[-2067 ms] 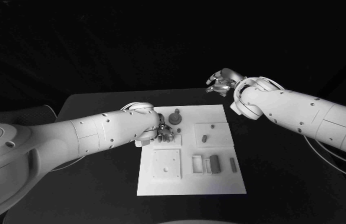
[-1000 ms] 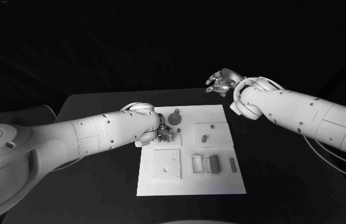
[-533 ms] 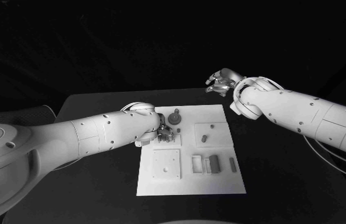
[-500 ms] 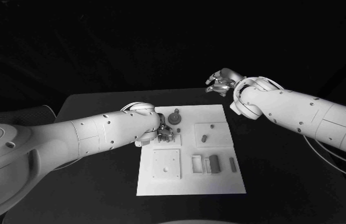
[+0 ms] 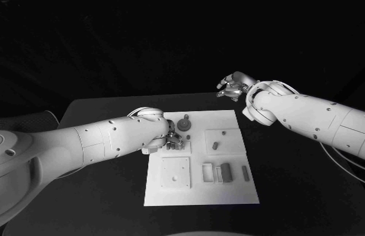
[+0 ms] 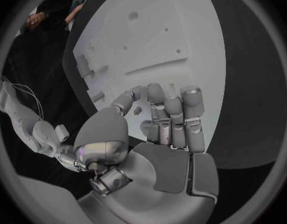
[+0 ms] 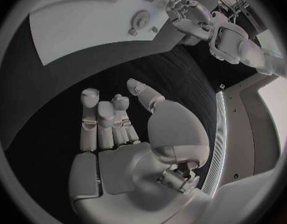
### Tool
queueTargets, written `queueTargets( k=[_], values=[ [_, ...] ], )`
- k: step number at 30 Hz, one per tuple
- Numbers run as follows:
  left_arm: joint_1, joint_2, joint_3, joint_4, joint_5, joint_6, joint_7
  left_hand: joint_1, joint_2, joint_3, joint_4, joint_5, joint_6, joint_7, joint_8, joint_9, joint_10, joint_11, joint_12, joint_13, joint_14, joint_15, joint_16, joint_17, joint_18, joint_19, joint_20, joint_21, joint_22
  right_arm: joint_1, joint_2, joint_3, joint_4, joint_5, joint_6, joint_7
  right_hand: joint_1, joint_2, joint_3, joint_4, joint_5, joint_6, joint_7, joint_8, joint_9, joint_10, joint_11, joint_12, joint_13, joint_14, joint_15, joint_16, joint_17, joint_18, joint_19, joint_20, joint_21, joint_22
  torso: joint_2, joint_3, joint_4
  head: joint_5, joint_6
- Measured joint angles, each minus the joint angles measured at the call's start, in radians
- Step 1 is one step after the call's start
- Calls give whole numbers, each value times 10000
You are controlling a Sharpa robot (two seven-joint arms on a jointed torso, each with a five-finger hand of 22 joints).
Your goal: Assemble the parts on the task board
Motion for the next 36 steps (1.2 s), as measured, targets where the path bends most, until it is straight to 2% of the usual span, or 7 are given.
queueTargets(
  k=[21, 22, 24, 26, 29, 32, 36],
  values=[
    [-5, -2, 2, -26, 10, 118, 4, 2, 20, 88, 88, -194, -15, 19, -79, -17, -37, 42, -1, -40, 1, 41, -1, -34, -2, -17, 18, 0, -2, 0, -17, 0, 0, -1, 8, -1, 0, 0, 0, 0, 0, -20, 20, 0, 1, 0, 0, 40, -9, 0, 0, 0, -10, 1, 0, 1, 0, 0, -3, -1, 0, -1, 17],
    [-6, -3, 1, -29, 13, 105, 3, -5, 27, 91, 91, -250, -15, 20, -107, -17, -36, 42, -1, -48, 3, 43, -1, -34, -1, -17, 18, 0, -2, 0, -18, 0, 0, -1, 9, -1, 0, 0, 0, 0, 0, -20, 19, 0, 1, 0, 0, 40, -9, 0, 0, 0, -10, 0, -1, 1, 0, 0, -3, -1, -2, -5, 18],
    [-8, -5, 0, -34, 19, 69, 3, -17, 40, 154, 154, -738, -16, 20, -134, -39, -36, 43, -1, -59, 6, 49, -1, -54, -2, -18, 18, 0, 4, 0, -19, 0, 0, -1, 11, -1, 1, 0, 0, 0, 0, -19, 19, 0, 1, 0, 0, 40, -9, 0, 0, 0, -10, 0, 0, 1, 0, 0, -3, -1, -5, -9, 22],
    [-9, -5, 0, -37, 27, 38, 3, -15, 42, 176, 213, -1011, -17, 21, -145, -38, -31, 48, -1, -67, -1, 42, -1, -54, -2, -18, 19, 0, 6, 0, -20, -1, -1, -1, 12, -1, 1, -1, 0, 0, 0, -19, 19, 0, 1, 0, 0, 40, -9, 0, 0, 0, -10, 0, 0, 1, 0, 0, -3, -1, -6, -13, 25],
    [-9, -5, 0, -43, 44, 1, 3, 42, 98, 91, 418, -1244, -33, 36, -172, -33, -60, 19, -1, -86, -23, 23, -2, -74, -2, -28, 10, -46, 6, 0, -20, -1, -1, -1, 13, -1, 0, -1, 0, 0, 0, -19, 18, 0, 1, 0, 0, 39, -9, 0, 0, 0, -10, 0, -1, 0, 0, 0, -3, 0, -5, -17, 27],
    [-9, -8, 0, -45, 65, -31, 1, 131, 187, 43, 654, -1639, -35, 38, -192, -8, -98, 30, -1, -101, -37, 36, -2, -87, -1, -62, -16, -46, 5, 0, -21, -1, -1, -1, 14, -1, -39, 39, 0, 0, 0, -18, 18, 0, 1, 0, 0, 40, -9, 0, 0, 0, -10, 0, 0, 1, 0, 0, -2, -1, -3, -21, 29],
    [-9, -9, 0, -55, 95, -63, 0, 181, 237, -22, 824, -1780, -52, 51, -192, 32, -112, 43, -1, -108, -39, 38, -2, -102, -2, -76, -3, -85, 5, 0, -22, -1, -1, -2, 15, -1, -39, 39, 0, 0, 0, -17, 17, 0, -8, 0, 0, 39, -8, 0, 0, 0, -10, 1, -1, 1, 0, 0, -2, 3, -1, -22, 30]
  ],
)
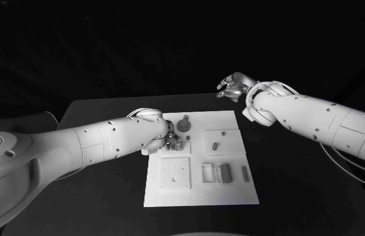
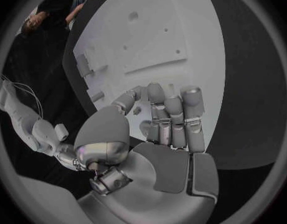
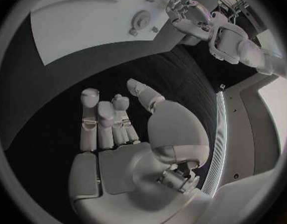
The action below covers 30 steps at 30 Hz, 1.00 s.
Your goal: Assemble the parts on the task board
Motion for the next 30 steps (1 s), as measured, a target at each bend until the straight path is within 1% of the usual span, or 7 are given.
queueTargets(
  k=[2, 6, 11, 15, 17, 24, 30],
  values=[
    [1, 0, 2, -7, 14, -10, 0, -12, -12, -26, 111, -117, -1, 0, 0, 16, 0, 0, 0, -5, 0, 1, 0, -9, 0, 0, 0, 0, 0, 0, 0, 0, 0, 0, 0, 0, 0, 0, 0, 0, 0, 10, -10, 0, 0, 0, 0, 0, -8, 0, 0, 0, 0, -1, 0, 0, 0, 0, 0, 1, -1, 0, 1],
    [2, -5, 2, -16, 48, -21, -2, -176, -175, -40, 210, -265, -3, -2, -36, 36, 0, 0, 0, -15, 0, 1, 0, -9, 0, 0, 0, 0, -1, 0, 0, 0, 1, 0, 1, 0, 0, 0, 0, 0, 0, 11, -11, 0, 0, 0, 0, 0, -8, 0, 0, 0, 0, 0, 0, 0, 0, 0, 0, 1, -1, 0, 1],
    [2, -11, -1, -29, 73, -39, -6, -274, -274, -53, 250, -288, -6, -5, -36, 26, 2, -2, 0, -14, 0, 1, 0, -19, 2, -1, 1, 0, -1, 0, 0, 0, 1, 0, 1, 0, 0, 0, 0, 0, 0, 12, -12, 0, 0, 0, 0, 0, -8, 0, 0, 0, 1, 0, 0, 0, 0, 0, 1, 1, -1, 0, -7],
    [1, -14, -2, -46, 93, -61, -7, -388, -387, -36, 402, -678, -14, -18, -36, 26, -34, -39, 0, -27, -38, -36, 0, -32, 12, -1, 1, 0, -2, 0, 0, 0, 3, 0, 1, 0, 0, 0, 0, 0, 0, 14, -14, 0, 0, 0, 0, 0, -8, 0, 0, 0, 0, 0, 0, 0, 0, 0, 1, 1, -1, 0, -16],
    [0, -14, -3, -49, 103, -76, -7, -385, -502, -61, 463, -902, -14, -19, -36, 34, -35, -39, 0, -35, -39, -36, 0, -35, 19, -1, 1, 0, -2, 0, -1, 0, 3, -1, 1, 0, 0, 0, 0, 0, 0, 14, -15, 0, 0, 0, 0, 0, -8, 0, 0, 0, 1, 0, 0, 0, 0, 0, 2, 1, -1, 0, -17],
    [-2, -28, -3, -50, 129, -114, -7, -476, -593, -127, 530, -1126, -21, -25, -36, 53, -35, -40, -1, -38, -39, -35, 0, -45, 27, -1, 2, -35, -3, 0, -8, 0, 7, -1, 1, 0, 0, 0, 0, 0, 0, 17, -17, 0, 1, 0, 0, 0, -8, 0, 0, 0, 1, 0, 0, 0, 0, 0, 2, 1, -2, -3, -19],
    [-2, -41, -3, -50, 147, -155, -8, -444, -639, -177, 580, -1599, -31, -36, -77, 74, -149, -3, 42, -51, -41, -34, 0, -58, 40, -5, -2, -35, -4, 0, -12, 0, 9, -1, 2, 0, 0, 0, 0, 0, 0, -5, 5, 0, 1, 0, 0, 0, -18, 0, 0, 0, -8, -1, 0, 0, 0, 0, 2, 1, -2, -5, -19]
  ],
)
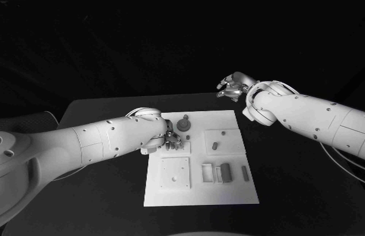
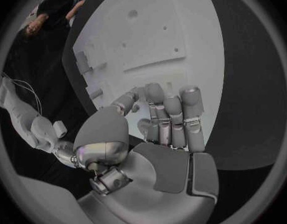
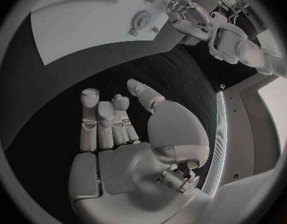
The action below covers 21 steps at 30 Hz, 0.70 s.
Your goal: Assemble the parts on the task board
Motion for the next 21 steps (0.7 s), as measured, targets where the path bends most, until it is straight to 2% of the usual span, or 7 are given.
queueTargets(
  k=[8, 12, 16, 18, 21],
  values=[
    [0, -2, 0, -1, 83, -44, -3, 5, 5, 6, 48, 33, -27, 26, 0, 11, -1, 0, 0, -19, -1, -1, 0, -15, 0, -33, -32, 1, -1, 0, -5, 0, 1, 0, 5, -2, 0, 0, 0, 0, 0, 0, -1, 0, 1, 0, 0, 0, 0, 0, 0, 0, 0, 0, 0, 0, 0, 0, 1, -2, -1, 0, 0],
    [0, -8, 0, -21, 173, -47, -5, 146, 146, 57, -3, 175, -106, 104, -76, 12, -6, -3, 0, -32, -50, -22, 0, -33, 0, -67, 1, -43, -1, 0, -12, 0, 1, 0, 8, -3, 0, 0, 0, 0, 0, 1, -1, 0, 1, 0, 0, 0, 0, 0, 0, 0, 0, 1, 0, 0, 0, 0, 1, -3, 0, -1, -12],
    [0, -14, 1, -41, 267, -47, -6, 355, 389, 98, -231, 345, -172, 154, -209, -29, -58, 48, 0, -33, -90, 15, 0, -42, -9, -88, -18, -43, -2, 0, -13, 0, 1, 0, 12, -4, 0, 0, 0, 0, 0, 2, -2, 0, 1, 0, 0, 0, 0, 0, 0, 0, 0, 1, 0, 0, 0, 0, 1, -3, 2, -2, -19],
    [0, -13, 3, -51, 335, -47, -5, 396, 589, 102, -456, 676, -213, 178, -326, -67, -94, 84, 43, -33, -109, 34, -1, -55, -22, -138, 0, -43, -2, 0, -13, 0, 1, 0, 17, -4, 0, 0, 0, 0, 0, 2, -2, 0, 1, 0, 0, 0, 0, 0, 0, 0, 0, 1, 0, 0, 0, 0, 1, -3, 2, -5, -20],
    [4, -12, 3, -63, 435, -47, -1, 478, 740, 41, -620, 962, -289, 254, -514, -98, -111, 102, 68, -32, -131, 58, 4, -57, -42, -139, 1, -42, -2, 0, -13, 0, 1, 0, 29, -5, 0, 0, 0, 0, 0, 3, -3, 0, 1, 0, 0, 0, 0, 0, 0, 0, 0, 1, 0, 0, 0, 0, 1, -3, 3, -5, -21]
  ],
)
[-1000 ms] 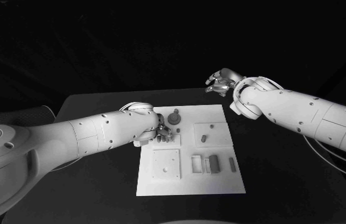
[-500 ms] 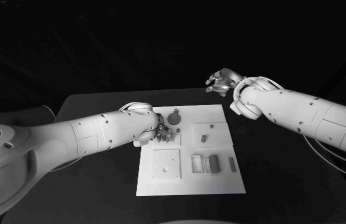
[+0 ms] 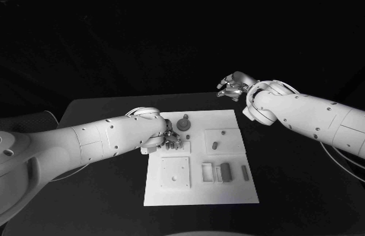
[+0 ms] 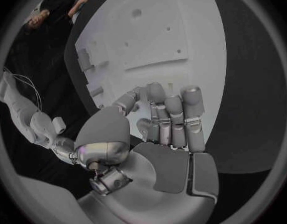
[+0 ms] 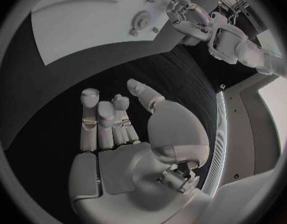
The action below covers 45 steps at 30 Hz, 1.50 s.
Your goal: Assemble the parts on the task board
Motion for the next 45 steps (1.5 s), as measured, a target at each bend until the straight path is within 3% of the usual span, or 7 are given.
queueTargets(
  k=[6, 10, 29, 32, 37, 45],
  values=[
    [2, -10, -4, -19, 150, 15, 1, 27, 80, -78, -78, 155, -90, 89, -464, -163, -92, 93, 0, -12, -80, 82, 38, -26, -3, -18, 19, 0, -1, 0, -1, 0, -2, 0, 28, -1, 0, 0, 0, 0, 0, 1, -1, 0, -9, 0, 0, 0, 0, 0, 0, 0, 0, -1, 0, 0, 0, 0, 0, 0, 0, -1, -8],
    [3, -11, -5, -31, 235, 29, 6, 198, -41, 290, 139, -278, -107, 105, -721, -198, -140, 143, 47, -26, -115, 119, 38, -58, -5, -56, 59, 0, -1, 0, -2, 0, -2, 0, 44, -2, 0, 0, 0, 0, 0, 2, -2, 0, -9, 0, 0, 0, 0, 0, 0, 0, 0, 0, 0, 0, 0, 0, 0, -1, 0, -1, -14],
    [-3, -111, -1, -29, 439, -48, 150, 304, -120, 326, 173, -408, -69, 143, -956, -208, -140, 144, 85, -37, -146, 155, 84, -68, -5, -86, 94, 5, 5, 0, -15, -1, -8, -1, 81, -7, 0, 0, 0, 0, 0, 18, -18, 0, -8, 0, 0, 0, -8, 0, 0, 0, 1, 0, 0, 1, 0, 0, -2, -2, -6, -11, -21],
    [1, -155, 4, -19, 470, -53, 195, 398, -141, 326, 173, -529, -68, 143, -1078, -186, -139, 144, 85, -56, -147, 158, 84, -68, -6, -87, 94, 6, 5, 0, -20, -1, -11, -1, 86, -7, 0, 0, 0, 0, 0, 19, -19, 0, -8, 0, 0, 0, -8, 0, 0, 0, 1, 0, 0, 0, 0, 0, -4, 1, -7, -20, -16],
    [8, -213, 7, 28, 503, 5, 229, 578, -159, 387, 233, -1186, 6, 218, -1489, -79, -136, 147, 85, -87, -133, 176, 84, -86, -6, -87, 96, 6, 4, 0, -20, -1, -13, -1, 98, -8, 0, 0, 0, 0, 0, 28, -28, 0, -7, 0, 0, 0, -8, 0, 0, 0, -5, 0, 0, 0, 0, 0, -6, 4, -6, -30, -8],
    [14, -246, 11, 66, 529, 187, 255, 682, -211, 387, 233, -1263, 75, 213, -1694, -1, -133, 148, 85, -97, -119, 197, 124, -85, -5, -101, 113, 47, 3, 0, -16, -5, -30, -1, 120, -10, 0, 0, 0, 0, 0, 0, 0, 0, -7, 0, 0, 0, -16, 0, 0, 0, -8, -1, 0, 1, 0, 0, -6, 8, -6, -24, -7]
  ],
)
